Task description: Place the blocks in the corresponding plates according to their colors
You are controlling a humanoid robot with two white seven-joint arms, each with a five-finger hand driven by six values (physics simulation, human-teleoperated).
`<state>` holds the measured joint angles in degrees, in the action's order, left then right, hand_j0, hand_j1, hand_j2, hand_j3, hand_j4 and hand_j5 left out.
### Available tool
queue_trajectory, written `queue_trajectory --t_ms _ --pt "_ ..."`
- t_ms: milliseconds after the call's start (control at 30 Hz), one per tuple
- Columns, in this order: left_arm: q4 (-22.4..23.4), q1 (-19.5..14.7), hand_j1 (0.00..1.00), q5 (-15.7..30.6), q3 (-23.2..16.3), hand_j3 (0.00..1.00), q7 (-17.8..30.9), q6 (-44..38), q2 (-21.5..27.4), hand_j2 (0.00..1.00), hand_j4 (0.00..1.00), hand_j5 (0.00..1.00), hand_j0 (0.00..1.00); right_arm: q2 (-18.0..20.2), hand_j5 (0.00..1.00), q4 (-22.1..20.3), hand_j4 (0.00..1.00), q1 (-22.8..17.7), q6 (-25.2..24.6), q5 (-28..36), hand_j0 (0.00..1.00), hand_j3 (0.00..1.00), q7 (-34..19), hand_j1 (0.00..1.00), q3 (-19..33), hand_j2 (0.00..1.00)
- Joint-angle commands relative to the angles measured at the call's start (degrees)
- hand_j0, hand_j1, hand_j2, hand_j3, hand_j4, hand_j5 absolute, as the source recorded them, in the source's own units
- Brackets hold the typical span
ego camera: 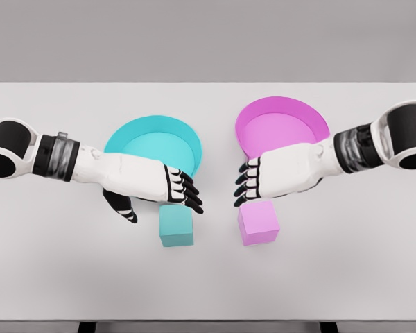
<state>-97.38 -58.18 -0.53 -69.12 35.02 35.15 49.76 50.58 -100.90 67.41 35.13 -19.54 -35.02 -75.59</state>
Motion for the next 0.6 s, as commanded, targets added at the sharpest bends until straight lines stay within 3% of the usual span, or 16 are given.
queue_trajectory --t_ms 0,133,567 --pt "0.0 0.0 0.98 0.0 0.04 0.98 -0.02 -0.15 -0.02 0.98 0.98 0.98 0.98 -0.4 1.0 0.0 1.0 0.0 -0.13 0.2 1.0 1.0 0.02 1.0 -0.87 1.0" --pt "0.26 0.18 0.94 -0.08 -0.05 0.94 -0.02 -0.15 -0.1 0.94 0.94 0.94 0.94 -1.1 1.0 0.0 1.0 0.18 -0.13 0.2 1.0 1.0 0.02 1.0 -2.02 1.0" --pt "1.76 1.58 0.94 -1.49 -0.23 0.94 -0.02 -0.15 -2.21 0.94 0.94 0.94 0.94 -2.16 1.0 0.0 1.0 0.26 -0.13 0.2 1.0 1.0 0.02 1.0 -3.86 1.0"
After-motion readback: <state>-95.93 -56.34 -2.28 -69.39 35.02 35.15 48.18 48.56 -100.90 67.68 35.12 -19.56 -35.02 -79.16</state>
